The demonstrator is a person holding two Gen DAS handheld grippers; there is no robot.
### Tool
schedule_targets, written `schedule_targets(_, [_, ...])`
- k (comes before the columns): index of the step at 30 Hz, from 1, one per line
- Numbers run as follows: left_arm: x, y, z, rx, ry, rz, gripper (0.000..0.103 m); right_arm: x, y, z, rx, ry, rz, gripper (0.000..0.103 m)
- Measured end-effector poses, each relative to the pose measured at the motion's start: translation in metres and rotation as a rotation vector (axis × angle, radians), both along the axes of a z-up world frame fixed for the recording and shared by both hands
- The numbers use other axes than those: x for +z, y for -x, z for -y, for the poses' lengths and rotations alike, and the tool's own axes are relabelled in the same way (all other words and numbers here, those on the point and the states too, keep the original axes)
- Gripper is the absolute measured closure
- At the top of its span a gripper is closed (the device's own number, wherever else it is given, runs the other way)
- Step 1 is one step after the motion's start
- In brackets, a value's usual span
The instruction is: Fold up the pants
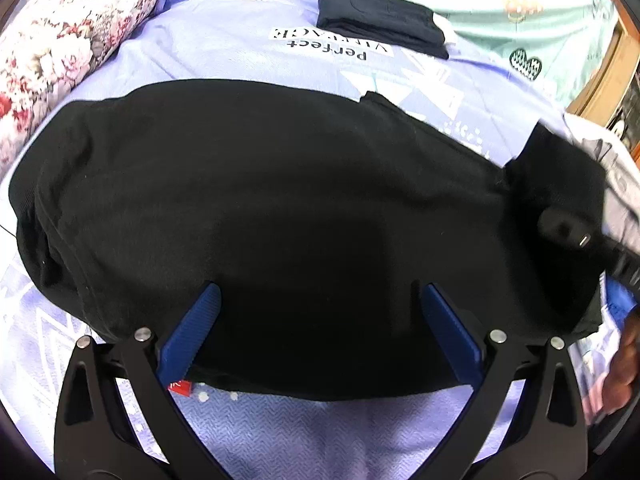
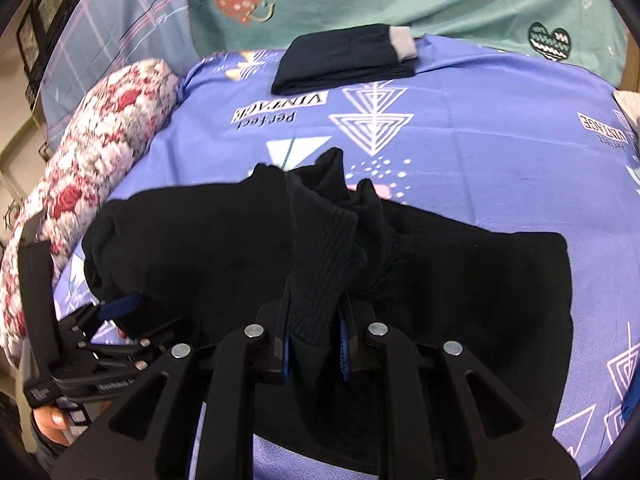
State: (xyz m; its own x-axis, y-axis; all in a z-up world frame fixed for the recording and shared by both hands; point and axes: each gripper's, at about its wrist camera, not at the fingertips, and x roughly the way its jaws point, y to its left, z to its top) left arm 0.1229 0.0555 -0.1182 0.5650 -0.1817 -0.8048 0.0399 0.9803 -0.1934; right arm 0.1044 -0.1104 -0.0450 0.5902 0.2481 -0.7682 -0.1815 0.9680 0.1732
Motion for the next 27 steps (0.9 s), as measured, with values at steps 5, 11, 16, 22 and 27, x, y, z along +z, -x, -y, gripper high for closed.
schedule_targets(5, [0.000,-0.001,0.002,0.002,-0.007,-0.002,0.002,-0.015,-0.003,-0.006,0.031,0.007,-0.048,0.081])
schedule_targets(11, [-0.001,-0.002,0.006,0.001,-0.036,-0.010,0.002,-0.032,-0.004,-0.021,0.107,-0.004,-0.110,0.061])
schedule_targets(16, [-0.001,-0.002,0.004,0.002,-0.025,-0.008,0.002,-0.031,-0.007,-0.018,0.116,-0.101,-0.139,0.045])
schedule_targets(22, [-0.001,-0.002,0.004,0.002,-0.033,-0.009,0.002,-0.028,-0.010,-0.005,0.124,-0.210,-0.172,0.043])
schedule_targets(27, [-0.001,-0.001,0.002,0.003,-0.012,-0.004,0.002,0.009,0.002,0.033,0.092,-0.289,-0.073,0.043])
